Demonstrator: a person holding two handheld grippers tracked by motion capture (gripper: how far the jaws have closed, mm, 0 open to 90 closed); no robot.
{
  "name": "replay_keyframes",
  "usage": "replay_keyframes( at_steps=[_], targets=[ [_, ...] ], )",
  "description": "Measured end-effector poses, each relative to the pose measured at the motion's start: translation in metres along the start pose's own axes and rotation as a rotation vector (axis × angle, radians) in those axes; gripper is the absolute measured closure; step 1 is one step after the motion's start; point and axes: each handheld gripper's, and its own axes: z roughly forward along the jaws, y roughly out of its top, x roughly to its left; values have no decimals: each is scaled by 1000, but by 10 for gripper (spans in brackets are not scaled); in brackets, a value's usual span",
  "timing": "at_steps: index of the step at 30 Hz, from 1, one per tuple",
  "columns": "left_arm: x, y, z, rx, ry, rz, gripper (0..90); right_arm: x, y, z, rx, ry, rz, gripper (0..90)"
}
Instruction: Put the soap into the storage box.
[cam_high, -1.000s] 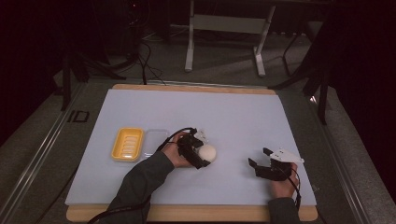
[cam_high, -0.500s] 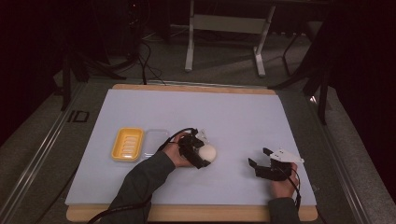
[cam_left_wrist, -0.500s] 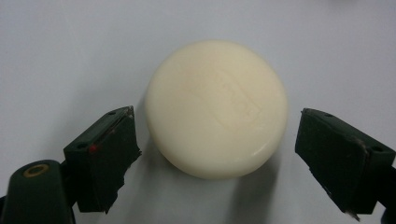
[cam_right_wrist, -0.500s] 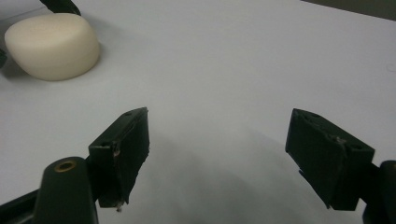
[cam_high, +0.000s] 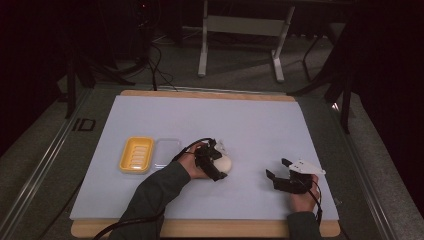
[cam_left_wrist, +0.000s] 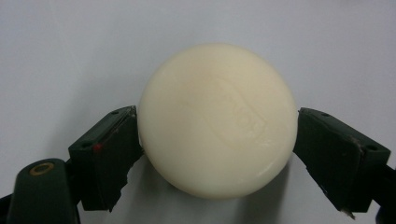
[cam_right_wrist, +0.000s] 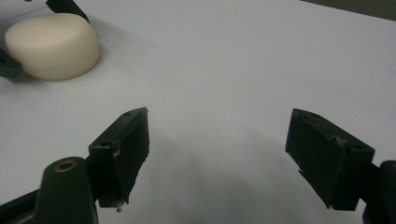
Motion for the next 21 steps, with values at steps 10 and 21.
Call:
replay_keyframes(
  at_steps=[10,21],
  targets=[
    [-2,1,5,26,12,18,191,0,0,0,0,0,-1,212],
    [-2,7,5,58,18,32,245,0,0,0,0,1,0,212]
  ],
)
